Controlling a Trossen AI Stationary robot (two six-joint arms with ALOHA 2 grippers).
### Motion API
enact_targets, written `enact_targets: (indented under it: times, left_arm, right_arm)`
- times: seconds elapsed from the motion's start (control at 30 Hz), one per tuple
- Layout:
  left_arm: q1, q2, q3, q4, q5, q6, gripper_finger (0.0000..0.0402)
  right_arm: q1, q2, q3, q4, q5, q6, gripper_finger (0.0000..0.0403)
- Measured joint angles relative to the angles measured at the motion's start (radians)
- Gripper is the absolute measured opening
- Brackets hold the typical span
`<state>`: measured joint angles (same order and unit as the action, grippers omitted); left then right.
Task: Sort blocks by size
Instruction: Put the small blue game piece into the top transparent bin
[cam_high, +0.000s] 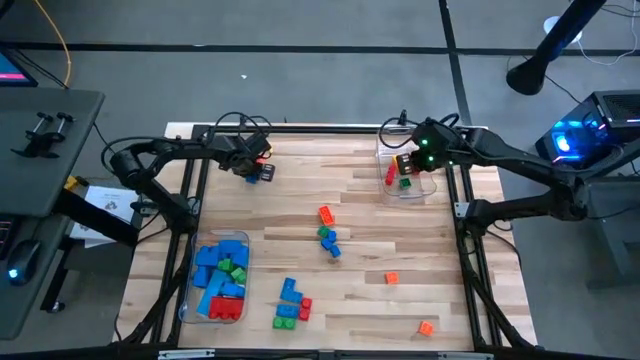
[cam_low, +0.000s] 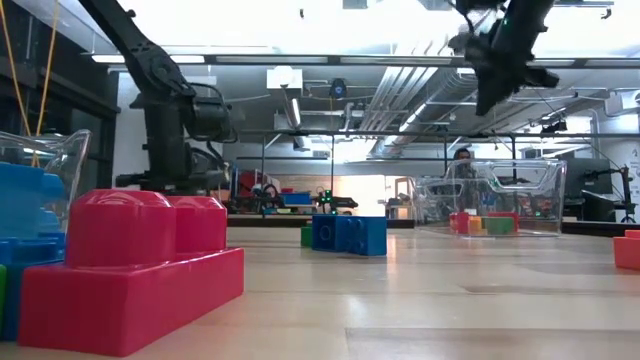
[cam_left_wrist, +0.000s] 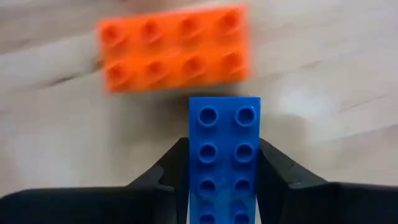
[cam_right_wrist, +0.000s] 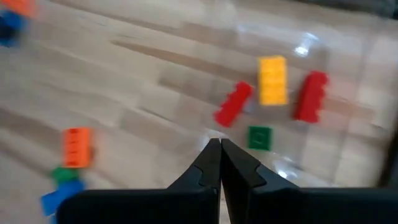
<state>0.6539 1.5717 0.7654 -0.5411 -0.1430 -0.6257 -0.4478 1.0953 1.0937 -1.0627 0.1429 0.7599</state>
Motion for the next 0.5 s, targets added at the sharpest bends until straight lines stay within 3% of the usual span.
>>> enact_targets:
  times: [0.13,0.27,0.4,0.5]
  left_arm:
    - [-0.045,-0.063,0.002,0.14,0.129,-0.001,0.0097]
    - [-0.156,-0.098,0.033,0.358,0.219,-0.009,0.0097]
    - [-0.279,-0.038,0.172,0.501,0.226,0.038,0.0097]
    - [-0.352,0.09,0.351,0.509,0.223,0.133,0.0097]
  right_arm:
    - [0.065,-0.045,0.046,0.106,-0.016,-0.005,0.0]
    - [0.142,-0.087,0.056,0.343,-0.004,-0.034,0.0]
    - [0.188,-0.089,0.056,0.534,0.041,-0.062,0.0]
    - [0.196,-0.076,0.056,0.609,0.051,-0.07,0.0]
